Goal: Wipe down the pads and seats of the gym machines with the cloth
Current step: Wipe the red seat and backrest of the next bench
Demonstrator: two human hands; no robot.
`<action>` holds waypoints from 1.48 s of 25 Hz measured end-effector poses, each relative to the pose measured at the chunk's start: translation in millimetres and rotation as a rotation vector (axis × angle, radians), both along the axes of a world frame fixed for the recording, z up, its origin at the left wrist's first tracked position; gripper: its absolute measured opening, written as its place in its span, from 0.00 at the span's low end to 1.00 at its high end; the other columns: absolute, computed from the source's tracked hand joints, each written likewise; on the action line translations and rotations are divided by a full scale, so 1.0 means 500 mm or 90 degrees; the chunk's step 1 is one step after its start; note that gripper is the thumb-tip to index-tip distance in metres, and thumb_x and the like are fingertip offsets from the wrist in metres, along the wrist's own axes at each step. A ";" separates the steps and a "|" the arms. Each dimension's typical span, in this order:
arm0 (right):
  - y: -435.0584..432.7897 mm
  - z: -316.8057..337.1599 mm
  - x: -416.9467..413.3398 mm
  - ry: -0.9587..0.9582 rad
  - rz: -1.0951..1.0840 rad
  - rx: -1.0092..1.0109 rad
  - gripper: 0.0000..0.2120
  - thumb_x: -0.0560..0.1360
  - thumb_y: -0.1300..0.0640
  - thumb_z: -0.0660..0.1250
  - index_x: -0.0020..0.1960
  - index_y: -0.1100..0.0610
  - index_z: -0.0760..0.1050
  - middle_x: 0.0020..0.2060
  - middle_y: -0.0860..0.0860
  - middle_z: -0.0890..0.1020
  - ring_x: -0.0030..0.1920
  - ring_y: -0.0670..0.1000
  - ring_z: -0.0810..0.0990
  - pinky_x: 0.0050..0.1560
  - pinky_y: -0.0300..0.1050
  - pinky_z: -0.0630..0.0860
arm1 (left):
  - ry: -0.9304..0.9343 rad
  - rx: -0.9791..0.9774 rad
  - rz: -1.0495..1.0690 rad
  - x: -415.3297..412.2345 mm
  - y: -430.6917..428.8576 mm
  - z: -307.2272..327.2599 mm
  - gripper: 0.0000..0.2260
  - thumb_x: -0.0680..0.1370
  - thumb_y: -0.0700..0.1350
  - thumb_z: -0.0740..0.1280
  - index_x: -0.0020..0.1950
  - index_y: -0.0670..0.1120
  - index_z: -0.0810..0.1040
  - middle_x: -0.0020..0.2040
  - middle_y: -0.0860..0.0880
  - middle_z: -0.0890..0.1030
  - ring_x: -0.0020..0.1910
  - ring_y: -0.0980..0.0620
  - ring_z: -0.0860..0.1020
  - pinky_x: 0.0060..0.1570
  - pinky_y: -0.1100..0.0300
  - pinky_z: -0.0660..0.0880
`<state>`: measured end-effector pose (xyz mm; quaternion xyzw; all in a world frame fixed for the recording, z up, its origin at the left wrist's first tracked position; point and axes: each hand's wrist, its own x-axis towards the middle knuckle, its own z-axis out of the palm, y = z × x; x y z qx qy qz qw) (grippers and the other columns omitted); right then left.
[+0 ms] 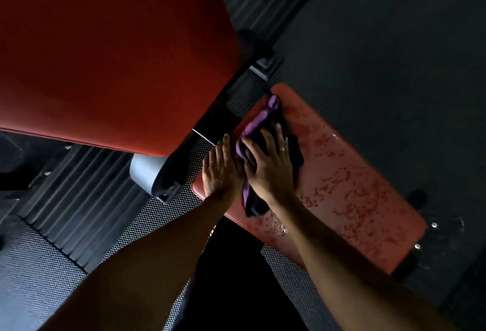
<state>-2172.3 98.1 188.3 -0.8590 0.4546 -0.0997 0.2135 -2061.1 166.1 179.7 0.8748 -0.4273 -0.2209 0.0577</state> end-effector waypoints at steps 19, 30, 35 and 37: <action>-0.226 0.000 0.008 0.067 -0.024 -0.004 0.22 0.77 0.45 0.68 0.69 0.47 0.75 0.75 0.55 0.69 0.78 0.63 0.60 0.74 0.65 0.64 | 0.084 -0.118 -0.114 0.023 -0.130 0.017 0.27 0.79 0.50 0.52 0.74 0.38 0.68 0.69 0.39 0.74 0.66 0.40 0.74 0.64 0.48 0.72; -0.251 0.001 0.008 0.049 -0.125 0.021 0.23 0.77 0.40 0.66 0.70 0.45 0.75 0.71 0.54 0.73 0.73 0.61 0.67 0.67 0.62 0.73 | 0.109 -0.164 -0.064 0.008 -0.221 -0.014 0.21 0.82 0.48 0.55 0.72 0.40 0.71 0.65 0.42 0.78 0.61 0.41 0.78 0.54 0.49 0.77; -0.328 0.009 0.018 0.121 -0.096 0.089 0.29 0.72 0.32 0.65 0.68 0.44 0.71 0.61 0.51 0.75 0.55 0.58 0.79 0.48 0.53 0.78 | 0.020 -0.143 -0.060 -0.005 -0.223 -0.033 0.22 0.82 0.49 0.56 0.71 0.39 0.71 0.64 0.41 0.80 0.56 0.41 0.82 0.47 0.50 0.80; -0.312 0.016 -0.043 0.106 -0.144 0.146 0.31 0.72 0.33 0.66 0.71 0.44 0.68 0.62 0.49 0.74 0.56 0.57 0.80 0.52 0.55 0.79 | 0.001 -0.153 -0.063 -0.008 -0.224 -0.033 0.22 0.81 0.49 0.56 0.71 0.40 0.72 0.63 0.42 0.80 0.55 0.42 0.82 0.46 0.50 0.80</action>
